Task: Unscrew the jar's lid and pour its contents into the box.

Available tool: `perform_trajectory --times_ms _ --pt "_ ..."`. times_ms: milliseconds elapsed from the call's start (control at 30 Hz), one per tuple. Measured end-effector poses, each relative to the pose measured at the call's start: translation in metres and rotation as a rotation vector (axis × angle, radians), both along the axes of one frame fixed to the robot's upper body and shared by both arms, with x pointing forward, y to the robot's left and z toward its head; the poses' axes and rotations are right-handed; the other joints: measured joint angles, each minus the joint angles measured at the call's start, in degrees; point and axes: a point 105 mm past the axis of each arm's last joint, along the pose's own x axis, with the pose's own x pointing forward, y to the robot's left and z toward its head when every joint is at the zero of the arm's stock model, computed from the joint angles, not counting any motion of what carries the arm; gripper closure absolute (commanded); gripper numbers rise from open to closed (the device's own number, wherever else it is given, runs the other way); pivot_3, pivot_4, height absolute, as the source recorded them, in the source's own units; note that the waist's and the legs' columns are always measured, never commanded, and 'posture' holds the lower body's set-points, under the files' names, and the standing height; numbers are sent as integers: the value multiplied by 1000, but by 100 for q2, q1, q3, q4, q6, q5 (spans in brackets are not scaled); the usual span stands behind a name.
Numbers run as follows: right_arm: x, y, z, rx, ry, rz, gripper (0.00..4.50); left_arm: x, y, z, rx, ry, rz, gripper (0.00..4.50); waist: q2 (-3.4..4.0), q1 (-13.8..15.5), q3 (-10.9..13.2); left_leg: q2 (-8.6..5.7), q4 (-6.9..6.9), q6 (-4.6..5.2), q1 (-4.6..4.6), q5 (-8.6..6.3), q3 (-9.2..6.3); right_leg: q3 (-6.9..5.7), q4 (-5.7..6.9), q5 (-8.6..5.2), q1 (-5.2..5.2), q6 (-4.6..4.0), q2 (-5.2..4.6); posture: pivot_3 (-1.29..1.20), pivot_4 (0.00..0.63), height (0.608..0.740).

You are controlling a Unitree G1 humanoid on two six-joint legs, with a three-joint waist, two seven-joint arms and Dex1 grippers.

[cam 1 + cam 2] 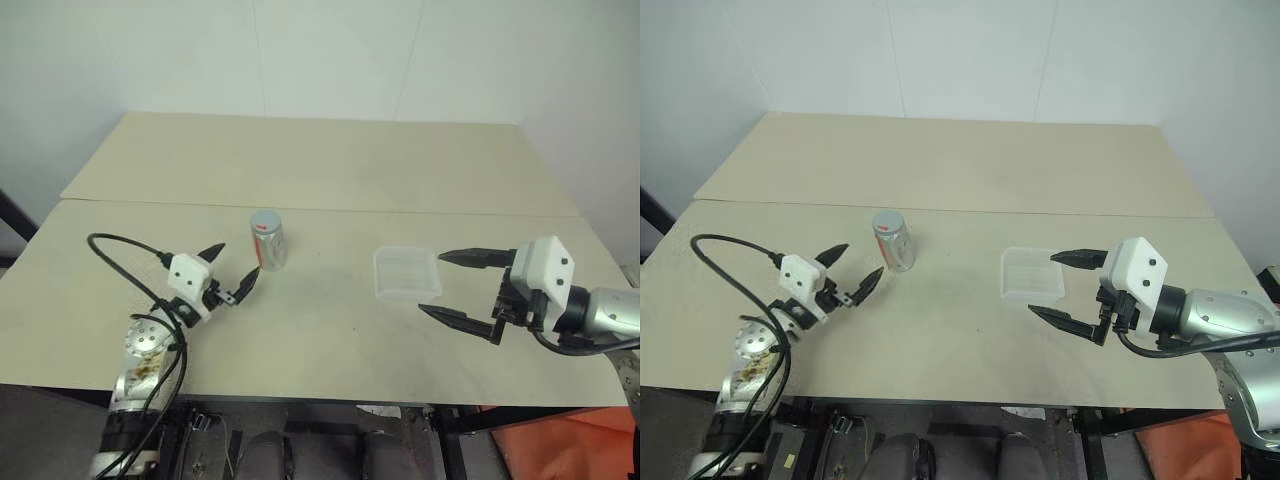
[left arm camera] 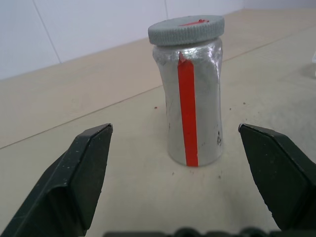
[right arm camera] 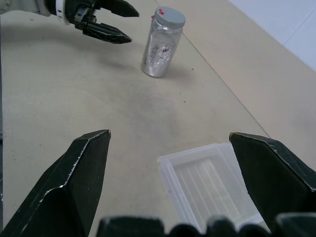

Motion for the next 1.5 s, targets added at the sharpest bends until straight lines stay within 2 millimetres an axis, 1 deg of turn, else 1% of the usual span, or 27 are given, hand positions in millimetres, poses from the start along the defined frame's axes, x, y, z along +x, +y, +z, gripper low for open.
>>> perform_trajectory --times_ms 100,267,600,767,867,1100,1300,1500 --pt "0 0 -1 -1 4 -1 0 5 -4 0 -1 0 -24 46 0 -10 0 0 0 0 1 0 1 0 0 0 0 0 0 0 150 740" --pt "-2 -1 -4 -4 14 -10 0 11 -16 1 -9 -11 -69 46 -1 -4 0 0 1 0 -1 0 0 0 0 1 0 1 0 0 150 740" --pt "-4 -1 -5 -5 10 -19 0 25 -29 -4 -51 -1 -61 46 -2 -3 0 -1 3 1 -3 0 -3 -1 -1 2 0 3 1 0 150 740" --pt "-4 -1 -5 -4 7 -24 0 36 -32 -1 -56 -4 -34 46 -3 -3 1 -3 3 1 -6 0 -5 -2 -2 2 0 4 1 0 150 740" --pt "-3 -1 -5 -3 5 -29 0 39 -33 0 -66 -8 -23 46 -3 -3 1 -2 3 1 -7 0 -5 -2 -2 3 0 5 1 0 150 740" --pt "-3 -2 -6 -2 8 -34 0 43 -35 -12 -84 39 -19 46 -4 -3 1 -2 5 1 -8 0 -5 -3 -2 3 0 5 1 0 150 740" --pt "-4 -2 -8 -3 17 -36 0 51 -41 -10 -102 35 -22 46 -6 4 2 -3 9 1 -12 0 -9 -7 -3 3 0 6 1 0 150 740" --pt "-5 -2 -8 -3 15 -35 0 59 -49 -4 -99 10 -30 46 -7 -1 3 -4 10 2 -15 0 -11 -9 -5 3 0 7 1 0 150 740"
